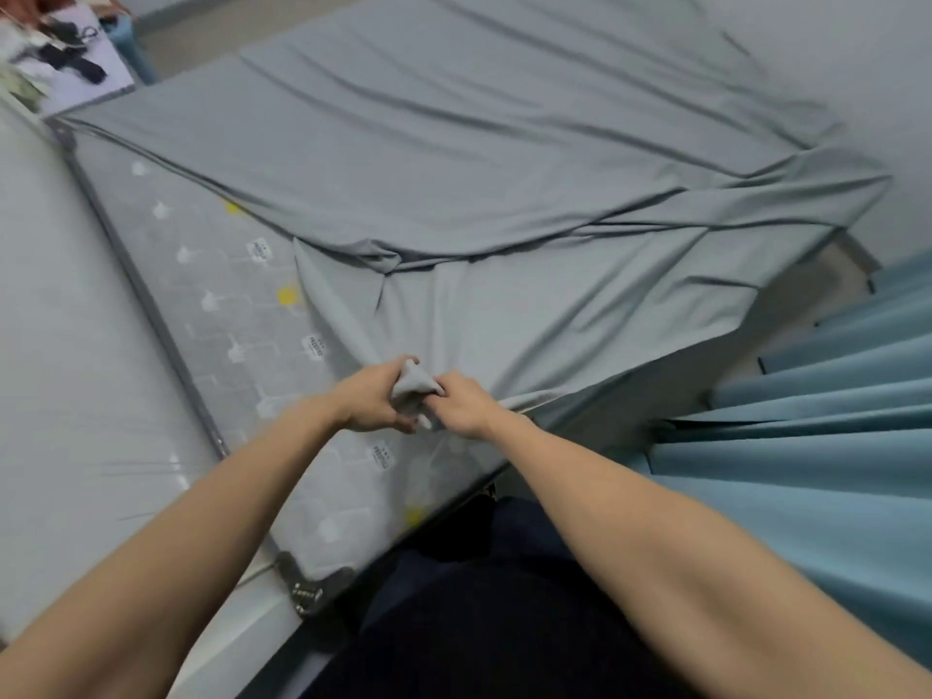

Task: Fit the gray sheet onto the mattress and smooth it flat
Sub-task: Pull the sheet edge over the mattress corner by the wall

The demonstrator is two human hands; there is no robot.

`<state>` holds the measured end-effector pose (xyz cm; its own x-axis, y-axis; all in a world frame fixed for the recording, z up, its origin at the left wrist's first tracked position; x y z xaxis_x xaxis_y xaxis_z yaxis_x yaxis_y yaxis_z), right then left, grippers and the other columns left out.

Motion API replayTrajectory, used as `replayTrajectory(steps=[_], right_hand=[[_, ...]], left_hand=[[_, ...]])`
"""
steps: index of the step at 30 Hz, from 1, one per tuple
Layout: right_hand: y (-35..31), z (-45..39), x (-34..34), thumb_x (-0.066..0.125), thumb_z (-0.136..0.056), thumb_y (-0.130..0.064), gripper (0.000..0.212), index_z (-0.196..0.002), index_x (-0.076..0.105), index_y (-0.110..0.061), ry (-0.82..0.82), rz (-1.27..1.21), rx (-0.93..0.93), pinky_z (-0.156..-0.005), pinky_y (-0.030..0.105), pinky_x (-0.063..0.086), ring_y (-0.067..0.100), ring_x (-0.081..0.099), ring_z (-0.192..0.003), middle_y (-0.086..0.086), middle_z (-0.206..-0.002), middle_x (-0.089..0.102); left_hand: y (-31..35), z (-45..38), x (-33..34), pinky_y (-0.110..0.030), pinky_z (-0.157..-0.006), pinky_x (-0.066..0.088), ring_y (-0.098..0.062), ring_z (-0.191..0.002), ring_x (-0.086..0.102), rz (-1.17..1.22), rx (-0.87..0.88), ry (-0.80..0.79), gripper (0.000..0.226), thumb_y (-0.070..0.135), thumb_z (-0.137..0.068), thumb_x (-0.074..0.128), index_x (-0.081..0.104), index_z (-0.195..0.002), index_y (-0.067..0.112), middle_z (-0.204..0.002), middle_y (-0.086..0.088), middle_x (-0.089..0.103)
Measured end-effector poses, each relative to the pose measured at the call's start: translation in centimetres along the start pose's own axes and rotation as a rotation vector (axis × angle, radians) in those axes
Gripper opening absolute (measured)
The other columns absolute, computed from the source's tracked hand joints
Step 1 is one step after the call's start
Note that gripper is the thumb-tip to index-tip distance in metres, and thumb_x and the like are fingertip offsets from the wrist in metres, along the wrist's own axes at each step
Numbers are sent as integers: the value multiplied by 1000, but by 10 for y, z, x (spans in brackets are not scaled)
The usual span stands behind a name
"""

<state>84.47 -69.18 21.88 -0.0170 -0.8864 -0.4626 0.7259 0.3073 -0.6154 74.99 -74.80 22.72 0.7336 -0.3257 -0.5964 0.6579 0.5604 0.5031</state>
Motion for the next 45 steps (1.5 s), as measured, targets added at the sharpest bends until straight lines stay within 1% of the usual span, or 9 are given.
replayTrajectory(steps=[3,7,12,17,19,22,25,37,45], right_hand=[[-4,10,10,56,-94,-31,21,-103,67,-16,-5,-33,-72,-81,36,46,32,62,-104,13,-109,69],[8,16,16,74,-78,-31,46,-120,60,-16,-26,-44,-105,-90,37,49,26,61,-107,8,-116,67],[9,4,44,68,-84,-22,22,-99,69,-6,-133,172,-116,-72,30,45,33,65,-97,17,-101,70],[-12,8,89,65,-85,-34,26,-107,71,-21,-223,202,-197,-80,34,52,28,66,-100,7,-108,73],[-19,12,109,60,-90,-36,28,-113,69,-23,-268,286,-209,-81,34,47,30,64,-105,10,-114,71],[-28,19,141,52,-95,-24,30,-119,65,-14,-347,185,-163,-90,35,45,31,59,-114,14,-123,65],[-39,28,178,48,-94,-18,35,-126,61,-14,-372,108,-128,-98,34,42,29,54,-121,11,-133,60],[-43,62,315,61,-88,-17,32,-119,66,-18,-518,127,-79,-93,33,47,25,62,-112,8,-121,68],[-20,64,334,80,-76,-17,60,-131,58,-20,-679,245,13,-104,33,46,18,58,-117,-3,-130,61]], left_hand=[[-2,5,9,-34,-79,47,-27,-98,62,-66,31,60,23,28,-80,70,69,-97,11,-98,-6,67],[7,29,9,-32,-67,38,-24,-85,57,-45,-18,93,13,14,-91,50,62,-88,8,-91,-5,66],[-6,58,2,-33,-62,34,-35,-86,61,-302,-77,89,20,27,-94,51,57,-82,13,-94,-17,69],[-53,98,30,-34,-66,45,-29,-76,61,-331,-201,-121,58,71,-74,66,53,-70,15,-76,-10,65],[-71,118,44,-32,-66,46,-25,-75,59,-322,-251,-218,66,75,-57,75,54,-74,16,-77,-3,61],[-102,139,56,-29,-73,46,-29,-94,62,-426,-284,-275,51,47,-68,84,60,-95,11,-99,-9,65],[-127,156,58,-33,-83,51,-32,-104,62,-593,-271,-249,21,11,-83,61,63,-104,6,-113,-15,65],[-178,227,165,-40,-96,46,-28,-124,56,-758,-242,-516,44,21,-98,51,43,-140,11,-140,-9,53],[-207,250,241,-38,-99,48,-25,-114,61,-463,-466,-790,39,20,-90,62,62,-128,11,-123,-8,63]])
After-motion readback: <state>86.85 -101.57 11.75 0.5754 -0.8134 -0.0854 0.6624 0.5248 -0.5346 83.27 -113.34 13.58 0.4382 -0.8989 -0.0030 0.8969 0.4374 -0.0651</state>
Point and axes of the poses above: each hand's wrist, its own z-axis away from the middle knuckle, its own x-axis out of the palm, y = z × x, the point moved 10 cm from there along -z, towards the middle knuckle
